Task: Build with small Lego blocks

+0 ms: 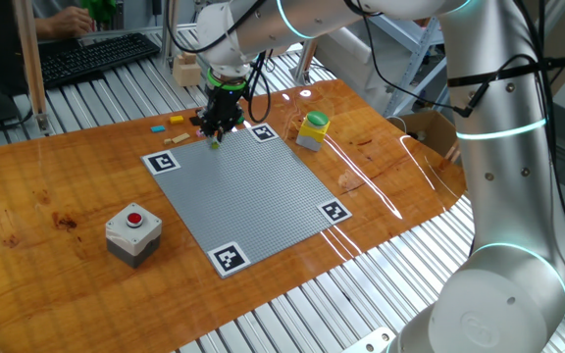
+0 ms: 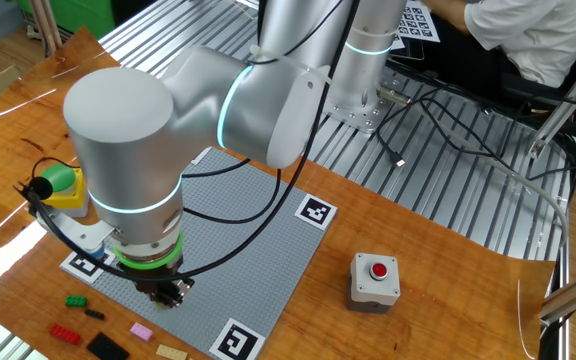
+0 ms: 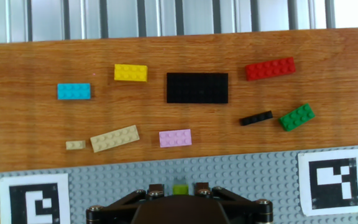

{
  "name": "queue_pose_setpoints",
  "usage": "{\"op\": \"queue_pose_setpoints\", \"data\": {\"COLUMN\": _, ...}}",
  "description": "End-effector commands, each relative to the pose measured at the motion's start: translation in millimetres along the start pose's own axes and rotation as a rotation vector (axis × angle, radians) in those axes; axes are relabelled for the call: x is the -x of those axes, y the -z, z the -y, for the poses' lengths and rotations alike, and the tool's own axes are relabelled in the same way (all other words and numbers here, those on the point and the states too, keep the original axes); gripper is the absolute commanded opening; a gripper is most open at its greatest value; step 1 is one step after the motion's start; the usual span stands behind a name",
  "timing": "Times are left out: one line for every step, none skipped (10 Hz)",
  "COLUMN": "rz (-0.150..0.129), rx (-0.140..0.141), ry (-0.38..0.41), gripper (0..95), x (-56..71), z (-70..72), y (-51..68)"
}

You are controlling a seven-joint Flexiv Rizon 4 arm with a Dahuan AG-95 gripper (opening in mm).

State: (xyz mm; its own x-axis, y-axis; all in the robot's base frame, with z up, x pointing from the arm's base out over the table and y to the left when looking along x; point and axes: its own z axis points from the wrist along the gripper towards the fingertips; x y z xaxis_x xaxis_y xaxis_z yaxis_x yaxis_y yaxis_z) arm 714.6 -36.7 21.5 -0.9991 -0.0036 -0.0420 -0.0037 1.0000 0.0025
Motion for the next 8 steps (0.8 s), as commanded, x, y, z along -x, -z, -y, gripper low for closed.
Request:
{"op": "queue_pose_setpoints", "data": {"rz": -0.001, "rx": -0.001, "ry": -0.001, "gripper": 0.0, "x": 0.5, "z": -0.2, "y": 1.2}}
{"op": "queue_pose_setpoints", "data": {"rz": 0.000, "rx": -0.001, "ry": -0.001, "gripper": 0.0, "x": 0.0, "z": -0.4, "y": 1.2}}
{"op": "queue_pose_setpoints", "data": {"rz": 0.001, "rx": -0.001, "ry": -0.001, "gripper": 0.0, "x": -0.6, "z": -0.7, "y": 1.0}}
{"op": "queue_pose_setpoints", "data": {"rz": 0.001, "rx": -0.001, "ry": 0.000, "gripper": 0.0, "x": -0.7, "z": -0.8, "y": 0.9}}
{"op": "queue_pose_setpoints", "data": {"rz": 0.002, "rx": -0.001, "ry": 0.000, "gripper": 0.0, "x": -1.1, "z": -0.9, "y": 0.6}}
{"op": "queue_pose_setpoints", "data": {"rz": 0.002, "rx": -0.001, "ry": 0.001, "gripper": 0.0, "x": -1.5, "z": -1.1, "y": 0.0}}
{"op": "queue_pose_setpoints", "data": {"rz": 0.002, "rx": -0.001, "ry": 0.002, "gripper": 0.0, "x": -1.9, "z": -1.3, "y": -0.8}}
{"op": "queue_pose_setpoints", "data": {"rz": 0.005, "rx": 0.000, "ry": 0.001, "gripper": 0.0, "x": -2.4, "z": -1.6, "y": -2.9}}
